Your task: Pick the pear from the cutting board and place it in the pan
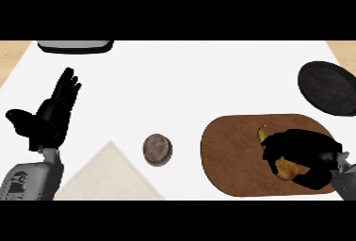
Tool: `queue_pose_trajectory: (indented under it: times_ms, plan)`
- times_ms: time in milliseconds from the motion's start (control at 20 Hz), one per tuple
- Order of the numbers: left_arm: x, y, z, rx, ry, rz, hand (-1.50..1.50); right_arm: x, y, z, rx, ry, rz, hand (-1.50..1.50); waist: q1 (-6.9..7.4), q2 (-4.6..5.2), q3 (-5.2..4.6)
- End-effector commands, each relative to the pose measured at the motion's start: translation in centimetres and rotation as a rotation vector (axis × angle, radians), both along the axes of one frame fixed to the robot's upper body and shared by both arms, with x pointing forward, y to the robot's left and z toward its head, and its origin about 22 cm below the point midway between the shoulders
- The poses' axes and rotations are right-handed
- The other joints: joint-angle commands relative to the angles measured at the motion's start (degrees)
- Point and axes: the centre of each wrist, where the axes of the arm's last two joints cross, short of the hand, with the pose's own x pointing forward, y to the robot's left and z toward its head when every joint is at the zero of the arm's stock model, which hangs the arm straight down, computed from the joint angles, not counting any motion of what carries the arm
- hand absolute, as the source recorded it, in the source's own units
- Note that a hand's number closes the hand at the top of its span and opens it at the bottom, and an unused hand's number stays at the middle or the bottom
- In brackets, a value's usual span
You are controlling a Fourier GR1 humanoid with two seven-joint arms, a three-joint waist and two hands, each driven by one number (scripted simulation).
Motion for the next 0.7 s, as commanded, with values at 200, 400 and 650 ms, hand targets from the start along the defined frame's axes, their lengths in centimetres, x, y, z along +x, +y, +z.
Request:
queue_pose_trajectory:
  times_ms: [200,400,650]
  plan:
    - [0.7,0.1,-0.1,-0.001,-0.009,0.002,0.00,-1.2,-0.1,-2.1,0.034,0.057,0.063,1.50,-0.54,0.29,0.29]
    - [0.0,1.0,-0.6,-0.009,-0.002,0.018,0.00,-0.1,2.1,-2.3,0.072,-0.048,-0.229,1.50,-0.77,0.22,0.24]
    - [-0.6,1.6,-1.2,0.004,0.013,0.032,0.00,0.0,4.0,-3.6,0.104,-0.219,-0.696,1.50,-2.30,-0.10,0.14]
